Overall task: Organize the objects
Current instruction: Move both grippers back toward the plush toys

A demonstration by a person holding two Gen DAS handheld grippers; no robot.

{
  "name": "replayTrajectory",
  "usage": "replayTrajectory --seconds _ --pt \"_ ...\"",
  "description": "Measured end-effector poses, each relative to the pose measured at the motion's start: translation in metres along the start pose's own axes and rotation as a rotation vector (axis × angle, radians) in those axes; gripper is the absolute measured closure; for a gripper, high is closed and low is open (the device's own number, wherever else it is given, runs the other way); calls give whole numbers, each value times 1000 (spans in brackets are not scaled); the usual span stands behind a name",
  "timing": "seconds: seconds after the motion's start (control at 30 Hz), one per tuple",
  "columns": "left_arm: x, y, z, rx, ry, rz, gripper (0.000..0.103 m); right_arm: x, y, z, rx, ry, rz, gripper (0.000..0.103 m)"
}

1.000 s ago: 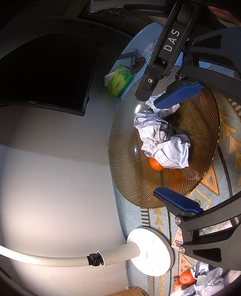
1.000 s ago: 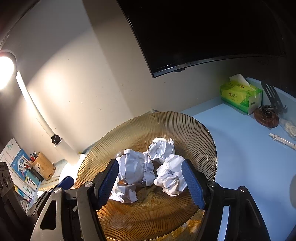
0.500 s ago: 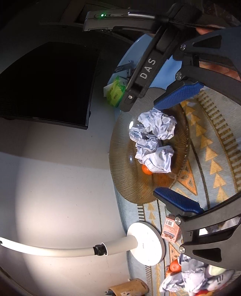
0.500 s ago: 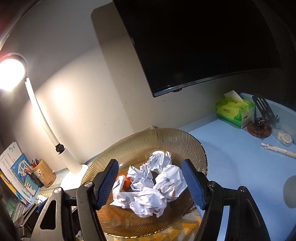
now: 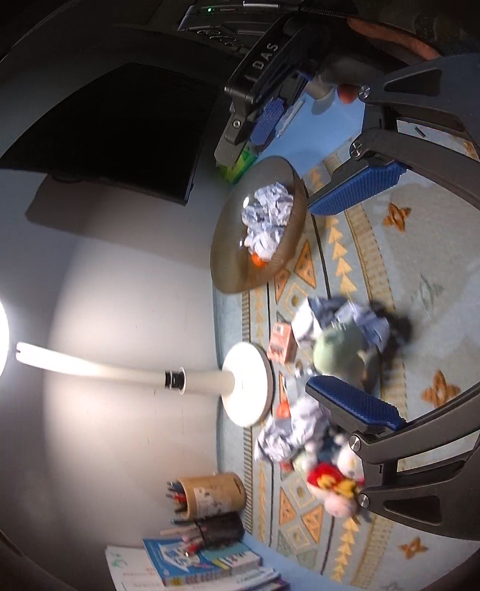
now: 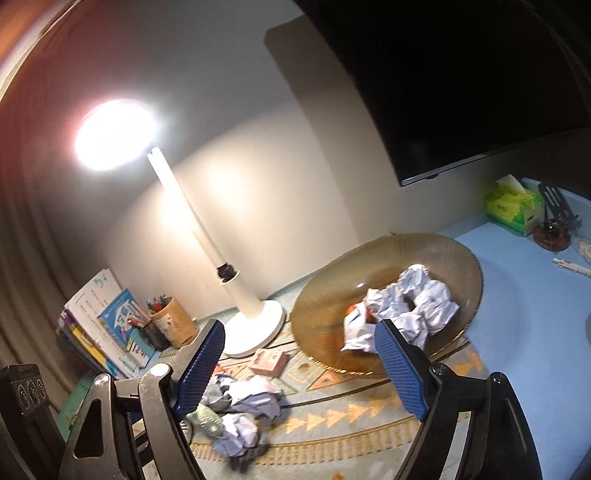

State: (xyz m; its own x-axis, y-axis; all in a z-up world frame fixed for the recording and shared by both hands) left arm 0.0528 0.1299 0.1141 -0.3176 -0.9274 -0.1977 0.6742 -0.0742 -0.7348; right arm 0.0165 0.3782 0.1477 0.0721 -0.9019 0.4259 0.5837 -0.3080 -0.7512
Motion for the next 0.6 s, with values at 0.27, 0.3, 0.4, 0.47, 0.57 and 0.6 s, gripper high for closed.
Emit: replayTrajectory --seconds 0.27,0.3,0.4,0.47,0.57,0.6 --pt "98 33 42 12 -123 116 5 85 37 -26 113 -148 125 20" --pt "108 35 44 11 -132 127 5 94 43 -29 128 -158 147 20" --pt "136 43 49 16 -158 154 5 120 61 -38 171 -164 202 20" --pt "153 45 45 37 -170 167 5 137 74 -46 208 -144 248 20" --pt "172 48 38 56 -172 194 5 155 93 -60 254 -134 299 20" --pt "175 49 35 61 -164 197 5 158 96 -63 262 -127 307 20"
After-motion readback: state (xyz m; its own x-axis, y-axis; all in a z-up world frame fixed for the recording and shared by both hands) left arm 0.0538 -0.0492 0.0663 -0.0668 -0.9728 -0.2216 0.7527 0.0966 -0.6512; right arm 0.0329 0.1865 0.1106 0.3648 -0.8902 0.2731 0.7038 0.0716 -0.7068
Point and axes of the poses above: each gripper's, at about its wrist camera, not at the fingertips, and z roughly against the way its jaws point, x to its left, y to its underside, the point moved 2 cm from there along -z, roughly the way its jaws point, and after that the axes turned 10 degrees about x, right-handed, at the moved point
